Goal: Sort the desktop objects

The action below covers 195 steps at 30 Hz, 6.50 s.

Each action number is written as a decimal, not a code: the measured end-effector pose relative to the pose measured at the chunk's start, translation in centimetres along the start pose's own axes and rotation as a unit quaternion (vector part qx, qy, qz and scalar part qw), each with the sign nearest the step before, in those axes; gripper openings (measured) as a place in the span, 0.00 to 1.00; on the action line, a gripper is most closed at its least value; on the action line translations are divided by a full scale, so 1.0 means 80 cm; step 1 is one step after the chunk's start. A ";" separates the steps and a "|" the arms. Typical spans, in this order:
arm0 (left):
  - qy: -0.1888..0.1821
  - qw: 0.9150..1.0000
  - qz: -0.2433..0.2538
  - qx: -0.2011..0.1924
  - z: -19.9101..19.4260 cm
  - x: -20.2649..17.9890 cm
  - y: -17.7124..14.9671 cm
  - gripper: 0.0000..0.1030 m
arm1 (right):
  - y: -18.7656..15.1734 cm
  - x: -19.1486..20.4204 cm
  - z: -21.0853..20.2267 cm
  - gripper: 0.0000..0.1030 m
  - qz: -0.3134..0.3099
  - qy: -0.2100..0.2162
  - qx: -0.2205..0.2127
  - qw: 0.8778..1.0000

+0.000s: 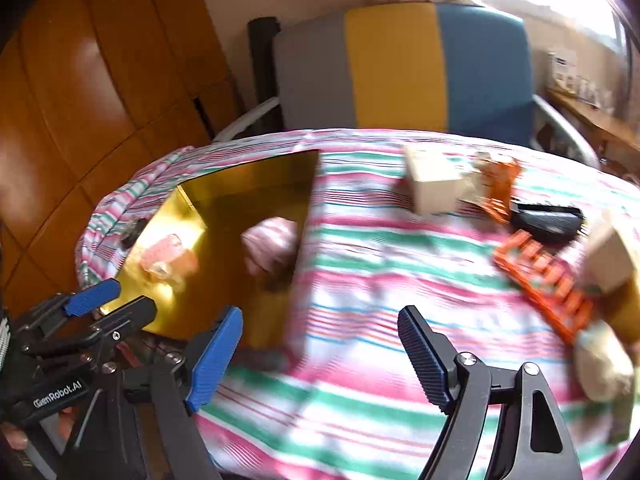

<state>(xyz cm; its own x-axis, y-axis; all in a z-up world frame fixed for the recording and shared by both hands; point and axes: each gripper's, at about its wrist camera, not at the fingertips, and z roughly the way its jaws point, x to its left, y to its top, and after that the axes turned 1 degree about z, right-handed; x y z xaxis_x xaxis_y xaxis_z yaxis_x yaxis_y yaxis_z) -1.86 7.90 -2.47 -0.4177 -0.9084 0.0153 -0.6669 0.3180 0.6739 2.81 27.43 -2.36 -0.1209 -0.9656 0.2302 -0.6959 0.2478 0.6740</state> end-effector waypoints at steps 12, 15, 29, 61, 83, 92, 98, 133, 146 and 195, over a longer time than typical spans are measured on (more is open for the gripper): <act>0.046 0.996 0.057 0.043 0.006 -0.078 -0.040 0.68 | -0.085 -0.124 -0.068 0.82 0.089 -0.065 -0.002 0.994; 0.023 0.994 0.081 0.063 0.015 -0.098 -0.050 0.68 | -0.104 -0.166 -0.083 0.82 0.133 -0.092 -0.006 0.987; -0.006 0.989 0.136 0.057 0.013 -0.154 -0.024 0.68 | -0.085 -0.260 -0.125 0.85 0.203 -0.170 -0.056 0.963; 0.016 0.994 0.084 0.071 0.019 -0.110 0.002 0.68 | -0.042 -0.122 -0.016 0.93 0.124 0.055 0.007 0.991; 0.018 0.995 0.070 0.069 0.014 -0.092 -0.001 0.68 | -0.016 -0.173 0.006 0.92 0.159 -0.065 -0.009 0.985; 0.019 0.996 0.064 0.061 0.002 -0.086 -0.005 0.68 | -0.020 -0.115 0.016 0.92 0.124 0.028 0.017 0.992; 0.024 0.996 0.060 0.056 -0.009 -0.080 -0.011 0.68 | -0.028 -0.088 0.016 0.92 0.127 0.105 0.037 0.986; -0.047 0.985 0.056 0.156 0.076 -0.169 0.006 0.68 | -0.119 -0.171 -0.045 0.91 0.107 -0.042 0.020 0.993; -0.095 0.978 0.142 0.116 0.115 -0.247 0.038 0.70 | -0.121 -0.165 -0.037 0.99 0.081 -0.039 0.008 0.996; -0.197 0.972 0.049 0.114 0.066 -0.125 -0.045 0.78 | -0.104 -0.154 -0.024 0.34 0.041 -0.098 0.037 0.994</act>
<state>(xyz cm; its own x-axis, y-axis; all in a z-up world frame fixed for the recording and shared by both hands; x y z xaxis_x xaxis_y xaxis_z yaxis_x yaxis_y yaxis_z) 1.44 17.26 -8.95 -0.6599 -0.7105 -0.2446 -0.7133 0.4901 0.5010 11.48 37.44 -9.44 -0.3087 -0.9413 0.1363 -0.7275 0.3260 0.6037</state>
